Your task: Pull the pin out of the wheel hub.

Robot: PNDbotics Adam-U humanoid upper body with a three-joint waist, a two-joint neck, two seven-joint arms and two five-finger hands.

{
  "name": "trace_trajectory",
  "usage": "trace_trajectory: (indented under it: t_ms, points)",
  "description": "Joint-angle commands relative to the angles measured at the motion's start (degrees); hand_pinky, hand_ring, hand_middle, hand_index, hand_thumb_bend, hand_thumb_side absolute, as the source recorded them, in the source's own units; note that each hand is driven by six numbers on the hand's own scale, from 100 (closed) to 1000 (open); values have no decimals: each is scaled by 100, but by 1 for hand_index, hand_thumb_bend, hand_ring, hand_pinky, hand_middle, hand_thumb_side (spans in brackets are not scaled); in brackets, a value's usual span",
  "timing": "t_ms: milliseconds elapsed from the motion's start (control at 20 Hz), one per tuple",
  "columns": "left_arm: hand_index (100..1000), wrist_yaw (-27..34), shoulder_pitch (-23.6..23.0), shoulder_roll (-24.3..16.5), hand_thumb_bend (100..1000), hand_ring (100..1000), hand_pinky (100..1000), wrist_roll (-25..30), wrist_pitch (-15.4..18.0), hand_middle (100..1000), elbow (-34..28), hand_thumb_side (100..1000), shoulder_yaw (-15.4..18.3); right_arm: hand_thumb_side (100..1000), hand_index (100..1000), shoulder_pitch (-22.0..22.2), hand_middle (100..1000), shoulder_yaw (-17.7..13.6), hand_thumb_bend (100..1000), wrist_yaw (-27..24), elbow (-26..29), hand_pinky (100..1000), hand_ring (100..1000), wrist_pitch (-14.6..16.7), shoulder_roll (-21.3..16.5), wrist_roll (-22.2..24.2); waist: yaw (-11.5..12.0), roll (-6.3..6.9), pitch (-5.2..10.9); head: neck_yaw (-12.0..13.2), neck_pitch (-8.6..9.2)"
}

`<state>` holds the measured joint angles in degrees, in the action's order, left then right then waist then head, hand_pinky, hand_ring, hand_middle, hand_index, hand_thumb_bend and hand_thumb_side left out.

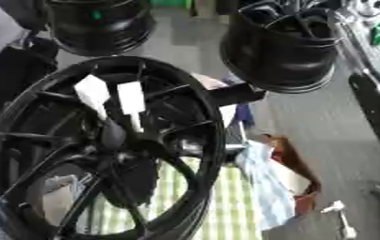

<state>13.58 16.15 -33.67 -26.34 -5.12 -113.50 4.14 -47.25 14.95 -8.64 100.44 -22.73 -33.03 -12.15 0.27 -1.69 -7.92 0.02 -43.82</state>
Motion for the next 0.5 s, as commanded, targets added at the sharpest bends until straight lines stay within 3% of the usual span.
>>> trace_trajectory:
  t_ms: [50,500]
  points:
    - [933,-16,56,-119,687,905,822,-22,6,846,-109,643,65,739,852,-244,810,47,100,181,-15,833,799,-81,-107,135,-6,14,94,26,-29]
    - [934,-14,4,-144,674,908,823,12,-2,847,-110,642,29,725,862,-1403,815,1181,101,929,-762,856,837,-387,-93,888,37,-44,149,-53,-29]
